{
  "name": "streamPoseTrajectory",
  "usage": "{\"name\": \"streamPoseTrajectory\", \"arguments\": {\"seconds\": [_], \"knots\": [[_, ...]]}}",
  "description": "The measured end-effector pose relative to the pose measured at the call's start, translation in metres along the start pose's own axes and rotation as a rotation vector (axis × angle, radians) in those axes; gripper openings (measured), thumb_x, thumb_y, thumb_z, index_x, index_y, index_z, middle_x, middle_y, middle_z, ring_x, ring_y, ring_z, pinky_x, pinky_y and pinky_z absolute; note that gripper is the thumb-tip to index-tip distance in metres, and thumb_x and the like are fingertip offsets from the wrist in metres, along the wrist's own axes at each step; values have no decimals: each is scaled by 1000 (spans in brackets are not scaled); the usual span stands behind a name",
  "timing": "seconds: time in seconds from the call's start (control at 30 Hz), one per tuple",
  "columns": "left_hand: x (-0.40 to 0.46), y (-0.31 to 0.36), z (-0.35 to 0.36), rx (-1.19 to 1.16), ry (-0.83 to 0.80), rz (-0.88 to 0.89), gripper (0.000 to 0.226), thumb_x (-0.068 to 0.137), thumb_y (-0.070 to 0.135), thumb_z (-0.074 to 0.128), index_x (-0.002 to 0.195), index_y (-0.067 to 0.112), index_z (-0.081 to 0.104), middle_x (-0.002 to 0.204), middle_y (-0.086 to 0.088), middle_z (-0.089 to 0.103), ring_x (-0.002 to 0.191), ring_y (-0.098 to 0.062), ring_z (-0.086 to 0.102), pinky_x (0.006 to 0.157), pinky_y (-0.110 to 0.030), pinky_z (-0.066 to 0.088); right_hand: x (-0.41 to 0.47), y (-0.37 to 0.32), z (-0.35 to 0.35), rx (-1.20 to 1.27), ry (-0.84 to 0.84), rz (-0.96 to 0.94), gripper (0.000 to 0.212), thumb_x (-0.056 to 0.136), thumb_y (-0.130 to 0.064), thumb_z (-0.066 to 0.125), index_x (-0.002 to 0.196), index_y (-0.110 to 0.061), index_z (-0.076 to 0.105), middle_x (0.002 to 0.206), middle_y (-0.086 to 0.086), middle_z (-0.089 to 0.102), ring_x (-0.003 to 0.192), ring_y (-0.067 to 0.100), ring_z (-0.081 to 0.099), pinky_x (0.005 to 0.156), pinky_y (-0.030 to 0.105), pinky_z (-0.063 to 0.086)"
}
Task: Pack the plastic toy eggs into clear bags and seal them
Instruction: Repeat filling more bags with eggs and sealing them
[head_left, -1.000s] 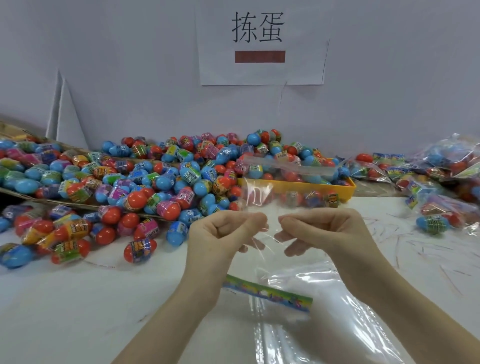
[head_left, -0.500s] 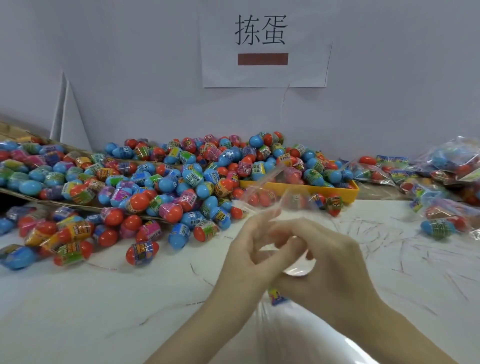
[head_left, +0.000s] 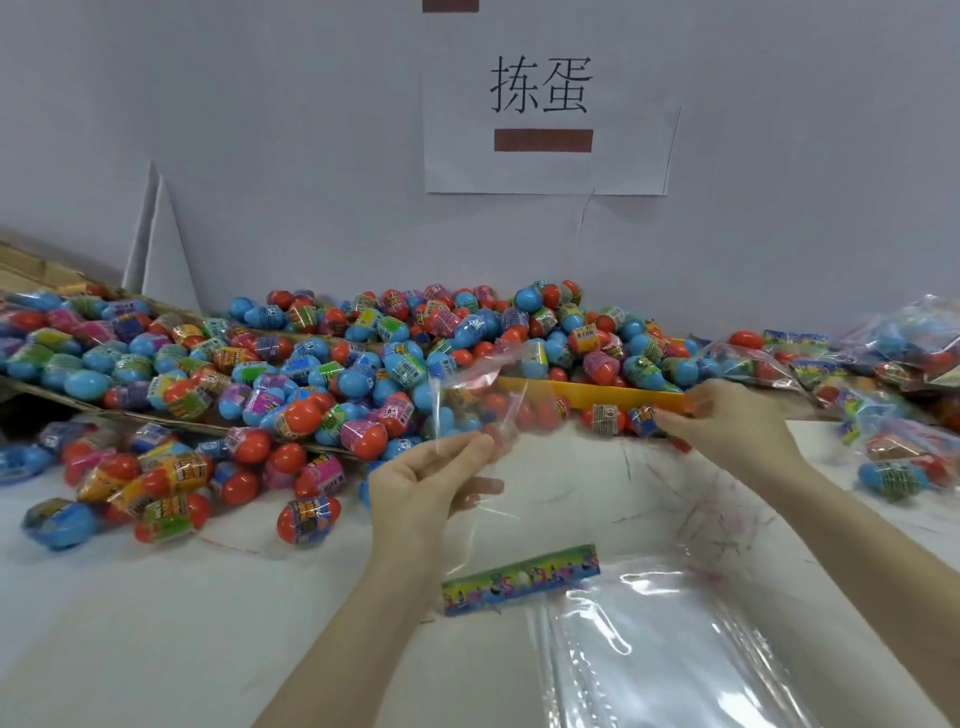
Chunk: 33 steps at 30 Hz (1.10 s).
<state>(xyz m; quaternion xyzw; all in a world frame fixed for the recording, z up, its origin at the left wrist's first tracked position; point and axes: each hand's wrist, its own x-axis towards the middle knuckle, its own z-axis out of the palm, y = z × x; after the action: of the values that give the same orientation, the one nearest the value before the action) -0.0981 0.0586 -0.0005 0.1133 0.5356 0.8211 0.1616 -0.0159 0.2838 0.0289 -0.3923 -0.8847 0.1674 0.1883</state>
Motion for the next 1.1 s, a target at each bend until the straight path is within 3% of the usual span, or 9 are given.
{"name": "streamPoseTrajectory", "arguments": {"seconds": [0.1, 0.2, 0.33, 0.43, 0.53, 0.67, 0.73, 0.83, 1.1], "knots": [[1, -2, 1, 22, -24, 5, 13, 58, 10, 74, 70, 10, 70, 60, 0, 70, 44, -10, 62, 47, -13, 48, 9, 5, 10, -216, 68, 18, 32, 81, -41, 65, 89, -11, 58, 78, 4, 57, 73, 20, 52, 55, 27, 38], [1, -4, 2, 43, -49, 20, 7, 53, 16, 77, 59, 17, 73, 58, 2, 68, 46, -10, 61, 48, -13, 47, 11, 7, 15, -119, 90, 54, 30, 80, -33, 68, 99, -13, 55, 83, 4, 57, 73, 20, 50, 56, 27, 36], [-1, -4, 3, 63, -77, 44, 22, 48, 20, 76, 69, 18, 70, 62, 2, 70, 48, -11, 62, 49, -14, 47, 12, 12, 16, -42, 183, 50, 37, 81, -21, 67, 112, -10, 52, 101, 12, 62, 80, 22, 49, 69, 32, 42], [-2, -3, 5, 104, -103, 61, 21, 57, 11, 77, 75, 16, 68, 60, 3, 69, 47, -9, 61, 48, -13, 45, 6, 9, 9, 204, 264, -62, 32, 79, -14, 69, 108, -7, 58, 102, 11, 63, 87, 22, 54, 73, 29, 45], [-5, -3, 7, 159, -169, 103, 21, 65, 1, 76, 80, 12, 67, 58, 3, 68, 47, -7, 60, 47, -12, 42, -14, -12, -12, 622, 302, -232, 19, 77, -8, 70, 90, -17, 60, 94, 3, 65, 83, 16, 61, 64, 14, 47], [-11, -4, 11, 208, -267, 156, 24, 66, -4, 75, 82, 12, 67, 60, 3, 69, 47, -8, 60, 53, -13, 47, -59, -51, -44, 962, -20, -582, 25, 70, -16, 72, 83, -37, 70, 83, -8, 71, 79, 11, 67, 65, 16, 54], [-14, -4, 13, 216, -286, 180, 27, 66, -6, 74, 80, 15, 67, 59, 3, 69, 48, -9, 62, 54, -15, 49, -72, -61, -49, 764, -81, -673, 23, 70, -26, 67, 92, -34, 70, 83, -9, 70, 77, 8, 66, 69, 17, 54], [-16, -5, 14, 225, -298, 209, 31, 65, -8, 74, 82, 17, 67, 62, 1, 70, 55, -10, 65, 58, -16, 52, -73, -68, -48, 187, 61, -754, 40, 72, -30, 59, 110, -17, 63, 83, -15, 58, 69, -3, 55, 70, 9, 46], [-18, -4, 15, 223, -320, 221, 34, 66, -10, 73, 83, 19, 68, 65, 2, 71, 59, -3, 66, 60, -14, 51, -63, -68, -52, -195, -136, -793, 30, 91, -23, 52, 121, -28, 52, 99, -15, 50, 91, 5, 37, 77, 14, 28]]}}
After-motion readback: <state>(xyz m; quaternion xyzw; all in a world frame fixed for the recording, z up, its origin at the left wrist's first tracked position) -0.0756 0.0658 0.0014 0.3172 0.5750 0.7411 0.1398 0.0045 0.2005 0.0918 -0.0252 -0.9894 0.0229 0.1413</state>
